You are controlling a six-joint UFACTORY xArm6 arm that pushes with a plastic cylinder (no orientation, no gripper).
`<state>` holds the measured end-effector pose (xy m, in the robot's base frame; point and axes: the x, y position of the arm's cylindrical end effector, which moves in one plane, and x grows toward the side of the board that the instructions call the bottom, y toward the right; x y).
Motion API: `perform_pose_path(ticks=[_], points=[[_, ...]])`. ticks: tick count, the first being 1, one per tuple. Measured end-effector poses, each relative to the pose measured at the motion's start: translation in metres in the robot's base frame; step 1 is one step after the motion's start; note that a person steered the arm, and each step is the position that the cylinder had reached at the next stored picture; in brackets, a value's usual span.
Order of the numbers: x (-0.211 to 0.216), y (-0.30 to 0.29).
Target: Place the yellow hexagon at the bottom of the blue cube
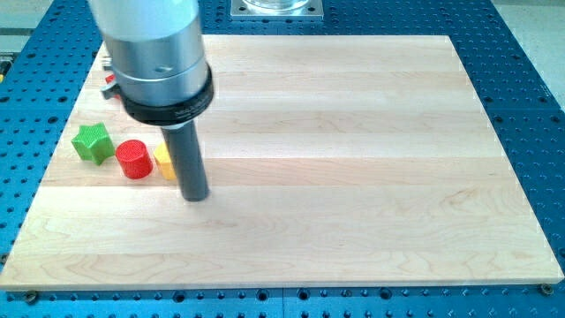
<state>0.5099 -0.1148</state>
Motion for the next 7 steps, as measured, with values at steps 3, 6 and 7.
perform_pose_path(ticks=[3, 6, 7], points=[[-0.049, 0.02], [-0.051, 0.02], [-0.046, 0.022]])
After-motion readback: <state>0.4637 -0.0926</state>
